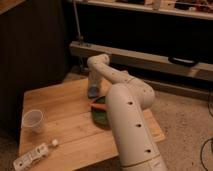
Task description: Place the white sponge in the ceramic cup
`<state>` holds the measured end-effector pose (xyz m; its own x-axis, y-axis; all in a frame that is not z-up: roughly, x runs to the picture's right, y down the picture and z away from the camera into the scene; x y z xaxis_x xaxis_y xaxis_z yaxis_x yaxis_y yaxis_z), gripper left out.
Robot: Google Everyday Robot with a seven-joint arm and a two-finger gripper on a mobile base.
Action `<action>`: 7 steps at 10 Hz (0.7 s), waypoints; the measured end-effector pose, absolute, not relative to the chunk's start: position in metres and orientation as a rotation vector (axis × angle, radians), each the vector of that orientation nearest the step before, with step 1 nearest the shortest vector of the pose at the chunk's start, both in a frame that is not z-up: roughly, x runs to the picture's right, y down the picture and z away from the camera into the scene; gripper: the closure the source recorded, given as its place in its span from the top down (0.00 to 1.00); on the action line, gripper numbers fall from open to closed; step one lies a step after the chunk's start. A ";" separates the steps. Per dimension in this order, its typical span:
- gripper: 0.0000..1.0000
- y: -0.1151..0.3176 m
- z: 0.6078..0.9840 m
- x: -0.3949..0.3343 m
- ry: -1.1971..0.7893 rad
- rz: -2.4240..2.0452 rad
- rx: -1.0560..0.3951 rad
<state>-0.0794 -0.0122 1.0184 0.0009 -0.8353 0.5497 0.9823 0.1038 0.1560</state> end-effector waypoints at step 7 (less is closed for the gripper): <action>0.00 -0.013 1.016 -0.084 -0.594 -1.469 -0.302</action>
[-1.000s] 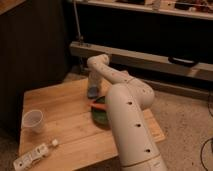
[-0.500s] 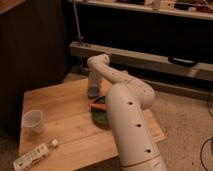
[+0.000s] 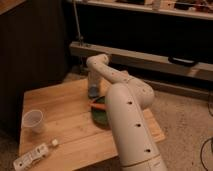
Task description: Place the white sponge in the ceramic cup
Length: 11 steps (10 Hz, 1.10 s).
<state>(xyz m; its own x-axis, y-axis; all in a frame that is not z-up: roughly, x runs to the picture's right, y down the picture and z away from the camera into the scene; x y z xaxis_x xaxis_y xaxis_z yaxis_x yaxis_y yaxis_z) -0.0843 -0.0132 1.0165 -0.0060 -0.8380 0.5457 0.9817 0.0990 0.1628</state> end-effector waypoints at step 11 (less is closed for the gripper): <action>0.00 -0.117 0.826 -0.086 -0.407 -1.595 0.135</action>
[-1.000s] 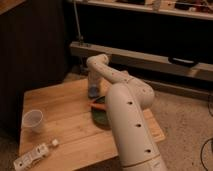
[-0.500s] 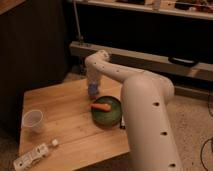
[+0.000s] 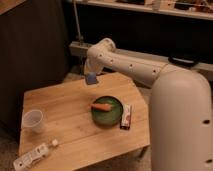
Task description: Place the white sponge in the ceramic cup
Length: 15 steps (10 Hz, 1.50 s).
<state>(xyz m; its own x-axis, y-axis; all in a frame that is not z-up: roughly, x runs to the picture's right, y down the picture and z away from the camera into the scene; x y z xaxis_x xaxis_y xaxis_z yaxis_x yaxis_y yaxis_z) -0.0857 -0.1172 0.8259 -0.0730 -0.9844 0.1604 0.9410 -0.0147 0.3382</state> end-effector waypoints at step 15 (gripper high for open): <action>0.00 -0.027 0.760 -0.252 -1.023 -1.834 1.088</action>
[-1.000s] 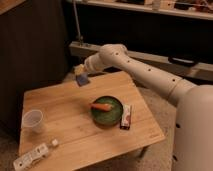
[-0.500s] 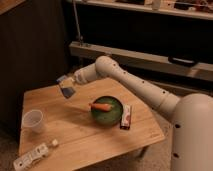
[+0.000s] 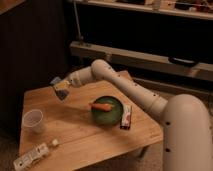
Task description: Place the white sponge in the ceramic cup
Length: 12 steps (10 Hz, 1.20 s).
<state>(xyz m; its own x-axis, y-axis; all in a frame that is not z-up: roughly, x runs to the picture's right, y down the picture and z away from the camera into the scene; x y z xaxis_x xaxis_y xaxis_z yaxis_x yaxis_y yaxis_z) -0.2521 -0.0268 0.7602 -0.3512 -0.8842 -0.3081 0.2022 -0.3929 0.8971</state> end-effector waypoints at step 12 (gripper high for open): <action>0.00 0.039 0.696 -0.327 -1.344 -1.877 1.380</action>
